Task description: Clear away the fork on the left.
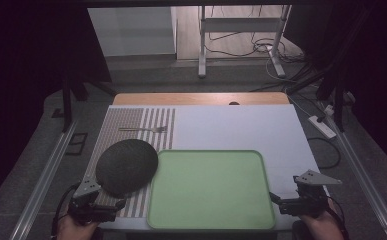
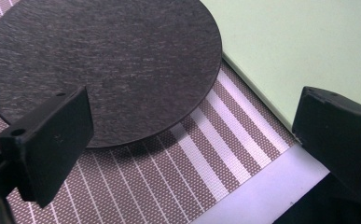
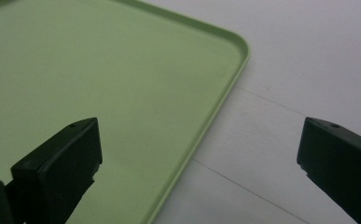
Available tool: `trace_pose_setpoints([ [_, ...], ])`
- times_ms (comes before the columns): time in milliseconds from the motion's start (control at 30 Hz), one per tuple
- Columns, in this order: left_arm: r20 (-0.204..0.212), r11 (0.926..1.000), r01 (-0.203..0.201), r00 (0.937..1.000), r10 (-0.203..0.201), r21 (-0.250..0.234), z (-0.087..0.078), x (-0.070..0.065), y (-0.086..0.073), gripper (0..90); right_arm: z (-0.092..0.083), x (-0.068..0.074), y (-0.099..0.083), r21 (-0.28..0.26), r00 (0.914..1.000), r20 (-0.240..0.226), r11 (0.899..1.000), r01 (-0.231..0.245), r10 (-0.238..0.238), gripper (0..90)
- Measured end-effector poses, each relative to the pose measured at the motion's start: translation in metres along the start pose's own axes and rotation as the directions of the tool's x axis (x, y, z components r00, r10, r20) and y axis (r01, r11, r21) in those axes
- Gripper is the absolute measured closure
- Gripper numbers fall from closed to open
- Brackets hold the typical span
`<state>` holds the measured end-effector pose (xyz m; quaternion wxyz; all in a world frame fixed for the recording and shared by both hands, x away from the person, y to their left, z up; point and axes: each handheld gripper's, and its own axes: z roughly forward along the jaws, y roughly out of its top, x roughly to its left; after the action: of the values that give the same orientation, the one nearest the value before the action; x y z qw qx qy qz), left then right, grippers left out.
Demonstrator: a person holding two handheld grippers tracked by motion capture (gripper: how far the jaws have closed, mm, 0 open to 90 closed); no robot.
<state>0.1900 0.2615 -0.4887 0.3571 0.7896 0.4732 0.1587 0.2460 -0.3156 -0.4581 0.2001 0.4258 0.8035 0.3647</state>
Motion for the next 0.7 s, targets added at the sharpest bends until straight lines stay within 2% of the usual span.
trace_pose_setpoints([
  [333, 0.012, 0.9999, -0.001, 0.9999, 0.001, 0.015, 0.0014, 0.0005, 0.0006, 0.3, 0.0014, 0.0, 0.0004, 0.014, 1.0, -0.007, 1.0, -0.002, 0.002, 0.2],
  [567, 0.017, 0.9988, -0.028, 0.9995, 0.027, 0.039, 0.0035, -0.0017, 0.0016, 2.1, 0.0019, 0.0, 0.0007, 0.018, 0.9999, -0.016, 1.0, 0.001, -0.001, 0.2],
  [700, 0.022, 0.9992, -0.018, 0.9996, 0.017, 0.035, 0.0034, -0.0007, 0.0014, 2.0, 0.0026, 0.0003, 0.0009, 0.023, 0.9998, -0.017, 1.0, 0.003, -0.003, 0.2],
])
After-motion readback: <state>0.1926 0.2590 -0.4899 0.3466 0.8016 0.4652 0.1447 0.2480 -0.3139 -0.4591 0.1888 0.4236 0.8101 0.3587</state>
